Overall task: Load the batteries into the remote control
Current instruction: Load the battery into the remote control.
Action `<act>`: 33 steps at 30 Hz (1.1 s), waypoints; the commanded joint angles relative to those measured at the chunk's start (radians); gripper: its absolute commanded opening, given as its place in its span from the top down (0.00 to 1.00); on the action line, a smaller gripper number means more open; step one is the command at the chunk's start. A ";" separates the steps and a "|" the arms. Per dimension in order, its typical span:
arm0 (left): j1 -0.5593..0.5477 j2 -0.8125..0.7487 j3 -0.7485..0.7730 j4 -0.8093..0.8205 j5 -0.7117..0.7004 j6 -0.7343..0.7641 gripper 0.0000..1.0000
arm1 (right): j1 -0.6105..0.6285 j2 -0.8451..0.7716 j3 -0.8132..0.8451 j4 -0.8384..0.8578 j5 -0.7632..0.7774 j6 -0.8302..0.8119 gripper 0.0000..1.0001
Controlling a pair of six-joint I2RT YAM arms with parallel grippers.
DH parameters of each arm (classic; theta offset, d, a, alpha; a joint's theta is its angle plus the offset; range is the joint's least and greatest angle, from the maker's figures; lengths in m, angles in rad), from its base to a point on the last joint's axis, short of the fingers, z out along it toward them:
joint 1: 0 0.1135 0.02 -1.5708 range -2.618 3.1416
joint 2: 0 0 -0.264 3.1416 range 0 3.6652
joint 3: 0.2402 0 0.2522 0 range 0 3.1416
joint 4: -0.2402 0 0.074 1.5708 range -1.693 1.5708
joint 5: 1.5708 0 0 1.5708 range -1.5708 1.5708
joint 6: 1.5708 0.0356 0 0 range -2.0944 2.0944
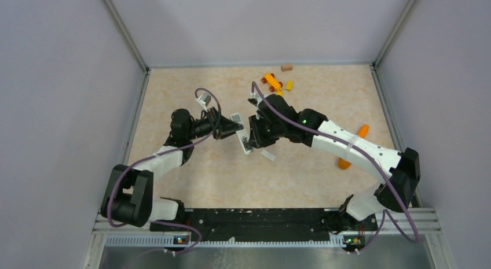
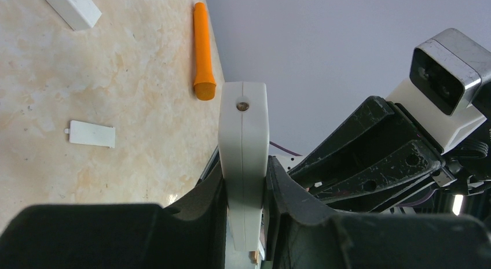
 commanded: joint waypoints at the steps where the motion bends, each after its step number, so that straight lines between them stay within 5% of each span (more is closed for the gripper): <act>1: -0.002 -0.030 0.018 0.064 0.007 -0.039 1.00 | -0.002 -0.043 0.045 0.031 0.032 0.028 0.65; 8: -0.001 -0.034 0.015 0.125 -0.012 -0.176 1.00 | -0.024 -0.260 -0.174 0.306 0.036 0.121 0.31; 13: 0.011 0.017 -0.018 0.421 0.003 -0.510 1.00 | -0.024 -0.399 -0.350 0.551 0.043 0.233 0.19; 18: 0.012 0.046 -0.052 0.610 -0.055 -0.717 1.00 | -0.024 -0.438 -0.454 0.764 -0.005 0.306 0.17; 33: 0.012 -0.039 -0.073 0.514 -0.115 -0.746 1.00 | -0.024 -0.441 -0.531 0.917 -0.015 0.378 0.17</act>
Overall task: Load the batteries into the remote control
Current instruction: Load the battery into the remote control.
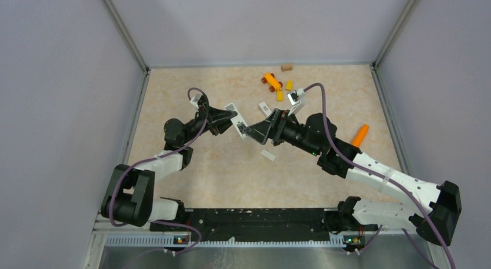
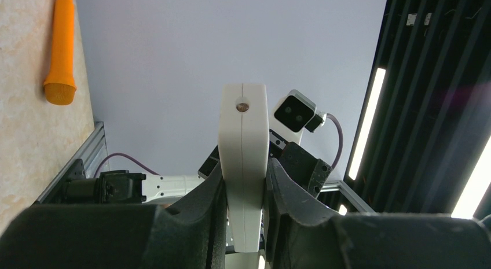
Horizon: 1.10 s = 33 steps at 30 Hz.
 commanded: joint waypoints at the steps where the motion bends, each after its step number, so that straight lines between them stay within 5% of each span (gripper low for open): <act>1: 0.003 -0.042 0.006 0.042 -0.016 -0.014 1.00 | -0.005 -0.015 -0.018 0.093 -0.007 0.025 0.18; 12: 0.003 -0.045 0.006 0.040 -0.013 -0.012 1.00 | -0.006 0.023 -0.014 0.109 -0.011 0.035 0.27; 19: 0.003 -0.072 0.013 0.041 -0.003 -0.028 1.00 | -0.005 0.040 -0.003 0.079 0.027 0.036 0.48; 25: 0.003 -0.098 0.029 0.015 0.019 -0.005 1.00 | -0.006 0.062 0.020 0.058 0.041 0.045 0.55; 33: 0.003 -0.129 0.058 -0.095 0.024 0.090 1.00 | -0.005 0.068 0.019 0.049 0.015 0.044 0.38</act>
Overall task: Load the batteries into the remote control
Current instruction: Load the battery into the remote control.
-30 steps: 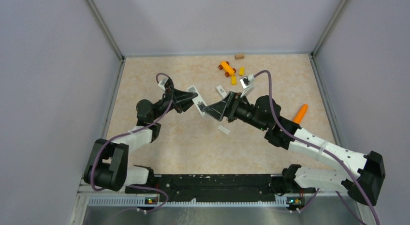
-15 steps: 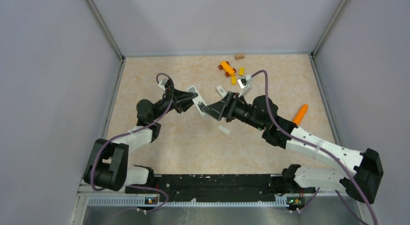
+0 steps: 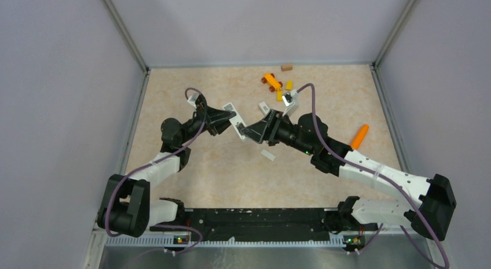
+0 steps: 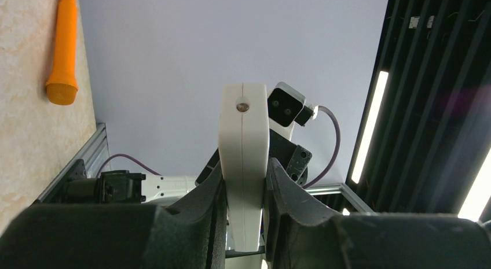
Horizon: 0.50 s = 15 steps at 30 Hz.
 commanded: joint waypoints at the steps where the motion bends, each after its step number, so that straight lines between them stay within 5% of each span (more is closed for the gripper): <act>1: -0.001 -0.050 0.057 -0.006 0.023 0.059 1.00 | -0.005 -0.002 0.030 0.010 0.003 -0.008 0.34; 4: -0.001 -0.048 0.060 -0.011 0.023 0.069 1.00 | -0.005 -0.030 -0.003 0.062 -0.005 -0.009 0.21; 7: -0.001 -0.044 0.057 -0.011 0.024 0.069 1.00 | -0.006 -0.069 -0.039 0.107 0.002 0.002 0.17; 15: -0.001 -0.044 0.062 -0.010 0.026 0.068 1.00 | -0.006 -0.055 -0.059 0.144 -0.025 0.053 0.32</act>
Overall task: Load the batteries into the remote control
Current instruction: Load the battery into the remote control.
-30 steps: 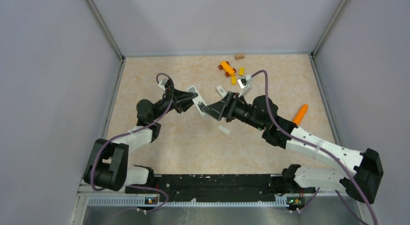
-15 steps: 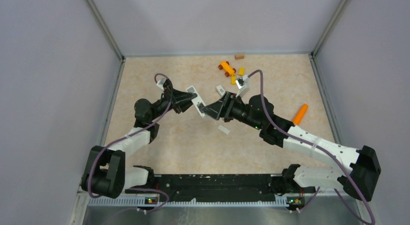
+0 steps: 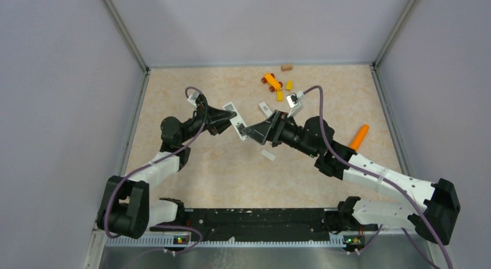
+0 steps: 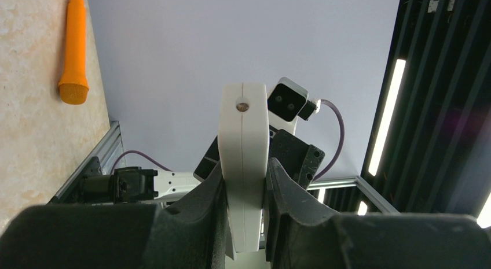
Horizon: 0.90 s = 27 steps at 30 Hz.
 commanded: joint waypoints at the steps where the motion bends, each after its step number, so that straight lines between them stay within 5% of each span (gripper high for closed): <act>1: -0.001 -0.026 0.040 0.041 0.005 0.015 1.00 | -0.005 0.002 -0.009 0.077 -0.024 0.044 0.35; 14: -0.030 -0.095 0.097 -0.021 0.031 0.087 1.00 | -0.026 0.075 -0.025 0.095 -0.024 0.134 0.64; 22: -0.050 -0.107 0.137 -0.074 0.055 0.188 1.00 | -0.036 0.103 -0.003 0.011 -0.016 0.131 0.67; 24: -0.049 -0.119 0.149 -0.147 0.050 0.275 1.00 | -0.047 0.087 -0.016 0.024 -0.030 0.124 0.57; 27: -0.046 -0.144 0.173 -0.309 0.030 0.429 1.00 | -0.057 0.036 -0.049 0.077 -0.052 0.091 0.24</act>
